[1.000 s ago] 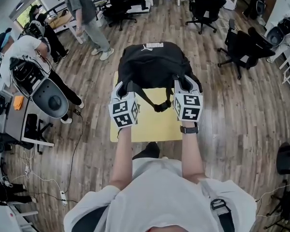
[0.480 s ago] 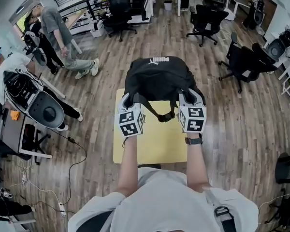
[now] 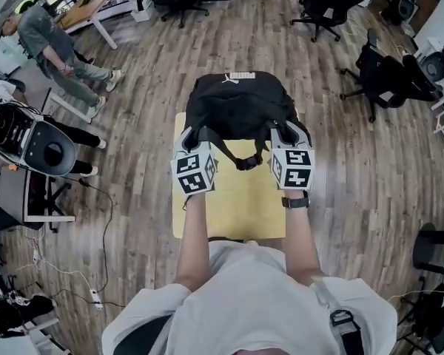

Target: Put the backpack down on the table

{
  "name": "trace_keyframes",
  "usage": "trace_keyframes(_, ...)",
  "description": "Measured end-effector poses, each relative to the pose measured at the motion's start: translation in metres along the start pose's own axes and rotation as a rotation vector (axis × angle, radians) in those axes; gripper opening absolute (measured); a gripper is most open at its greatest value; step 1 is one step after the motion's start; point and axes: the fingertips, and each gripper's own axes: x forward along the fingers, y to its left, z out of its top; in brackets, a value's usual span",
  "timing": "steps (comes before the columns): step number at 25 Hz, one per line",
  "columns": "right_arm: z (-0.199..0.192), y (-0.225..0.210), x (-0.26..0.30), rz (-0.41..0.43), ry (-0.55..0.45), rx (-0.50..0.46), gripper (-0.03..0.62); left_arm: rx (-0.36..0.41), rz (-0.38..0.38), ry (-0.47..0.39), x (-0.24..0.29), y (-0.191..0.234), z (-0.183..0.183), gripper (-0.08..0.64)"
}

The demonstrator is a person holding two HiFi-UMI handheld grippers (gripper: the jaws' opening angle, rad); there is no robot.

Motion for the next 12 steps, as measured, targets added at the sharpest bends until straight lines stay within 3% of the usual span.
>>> trace_keyframes(12, -0.032, -0.007, 0.059, -0.024, 0.101, 0.018, 0.057, -0.046, -0.011, 0.093, 0.057, 0.022, -0.035, 0.054)
